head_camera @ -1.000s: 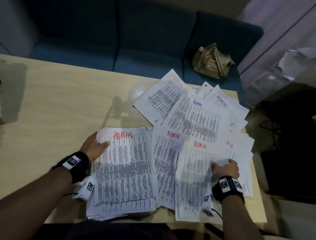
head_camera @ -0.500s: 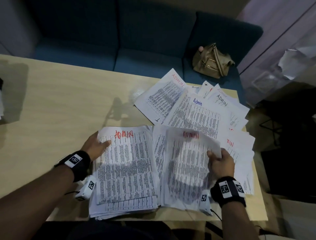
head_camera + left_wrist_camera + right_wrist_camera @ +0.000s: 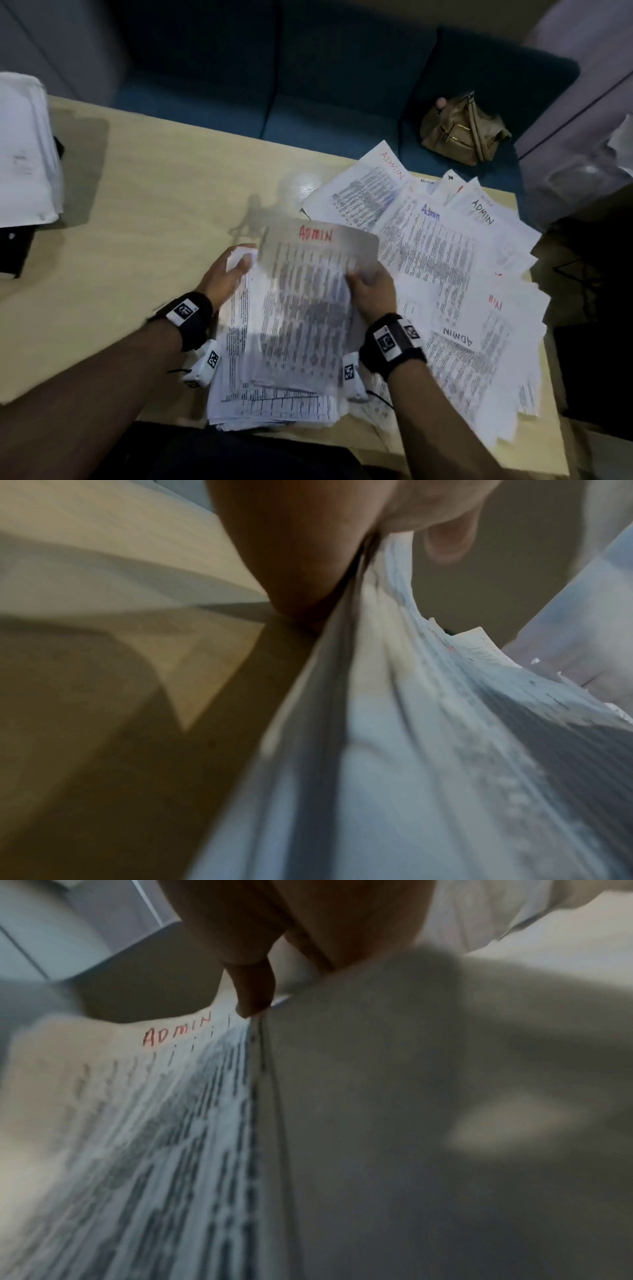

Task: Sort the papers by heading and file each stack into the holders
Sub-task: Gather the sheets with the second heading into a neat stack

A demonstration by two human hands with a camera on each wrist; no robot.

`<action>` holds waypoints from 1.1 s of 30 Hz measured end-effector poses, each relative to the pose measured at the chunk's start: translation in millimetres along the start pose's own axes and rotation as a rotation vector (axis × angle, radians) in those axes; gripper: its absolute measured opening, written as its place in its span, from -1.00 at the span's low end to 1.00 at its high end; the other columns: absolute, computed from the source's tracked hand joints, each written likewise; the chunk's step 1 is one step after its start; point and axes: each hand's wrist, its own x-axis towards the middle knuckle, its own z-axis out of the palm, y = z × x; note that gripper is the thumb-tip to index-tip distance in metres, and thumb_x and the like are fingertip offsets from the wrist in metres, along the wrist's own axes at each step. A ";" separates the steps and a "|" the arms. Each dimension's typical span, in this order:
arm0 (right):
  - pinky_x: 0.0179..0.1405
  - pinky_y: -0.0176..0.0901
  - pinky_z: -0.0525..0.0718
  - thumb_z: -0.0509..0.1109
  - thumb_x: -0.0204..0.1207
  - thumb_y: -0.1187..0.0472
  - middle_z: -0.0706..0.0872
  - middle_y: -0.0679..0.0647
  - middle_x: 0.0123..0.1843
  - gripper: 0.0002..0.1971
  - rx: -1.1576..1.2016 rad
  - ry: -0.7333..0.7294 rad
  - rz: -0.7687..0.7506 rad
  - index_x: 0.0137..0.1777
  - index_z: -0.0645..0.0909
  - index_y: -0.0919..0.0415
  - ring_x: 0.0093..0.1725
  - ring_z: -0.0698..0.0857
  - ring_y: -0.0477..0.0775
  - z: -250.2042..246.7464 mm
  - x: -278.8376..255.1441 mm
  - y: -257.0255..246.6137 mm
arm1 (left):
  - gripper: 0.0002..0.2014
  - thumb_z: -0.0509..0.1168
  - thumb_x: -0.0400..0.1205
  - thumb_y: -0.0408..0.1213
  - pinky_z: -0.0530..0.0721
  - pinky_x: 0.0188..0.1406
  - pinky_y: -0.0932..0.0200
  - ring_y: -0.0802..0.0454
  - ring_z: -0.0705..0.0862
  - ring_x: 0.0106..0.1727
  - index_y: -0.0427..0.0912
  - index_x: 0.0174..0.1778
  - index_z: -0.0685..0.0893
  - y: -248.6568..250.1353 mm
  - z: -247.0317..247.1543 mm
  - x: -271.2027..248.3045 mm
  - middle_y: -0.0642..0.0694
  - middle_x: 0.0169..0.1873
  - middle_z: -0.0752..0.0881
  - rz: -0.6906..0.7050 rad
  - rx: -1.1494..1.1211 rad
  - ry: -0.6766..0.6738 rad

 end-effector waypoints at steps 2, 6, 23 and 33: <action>-0.15 -0.25 0.53 0.40 0.54 0.14 0.65 0.05 0.05 -0.62 -0.050 -0.113 0.033 0.31 0.49 0.24 -0.01 0.64 0.07 29.7 -9.5 -2.6 | -0.36 0.18 0.54 0.35 0.37 0.50 -0.10 0.00 0.45 0.49 0.11 0.50 0.45 4.9 1.6 -6.6 -0.07 0.53 0.46 -0.045 -0.129 0.002; 0.19 -0.07 0.60 0.42 0.51 0.23 0.56 0.10 0.27 -0.46 -0.101 -0.097 0.101 0.46 0.35 0.22 0.23 0.59 0.12 55.9 -10.3 1.5 | -0.57 0.35 0.53 0.17 0.56 0.10 0.19 0.02 0.58 0.28 0.21 0.31 0.56 7.5 2.3 -13.4 0.06 0.27 0.63 0.019 -0.080 0.019; 0.34 -0.03 0.53 0.35 0.57 0.13 0.56 0.10 0.45 -0.64 -0.280 0.098 0.155 0.37 0.54 0.08 0.31 0.60 0.11 -0.7 -16.6 7.4 | -0.45 0.36 0.51 -0.64 0.57 0.35 0.03 0.12 0.59 0.30 0.26 0.01 0.65 -19.2 -5.7 -4.7 0.47 0.28 0.57 0.085 0.096 -0.054; 0.25 -0.04 0.58 0.46 0.50 0.33 0.55 0.27 0.36 -0.32 0.015 0.191 0.575 0.55 0.22 0.35 0.32 0.59 0.31 -56.5 -14.5 69.0 | -0.47 0.49 0.52 -0.34 0.54 0.25 0.04 -0.08 0.65 0.28 0.05 0.38 0.53 -23.2 -2.0 4.3 0.03 0.15 0.69 -0.077 0.245 -0.036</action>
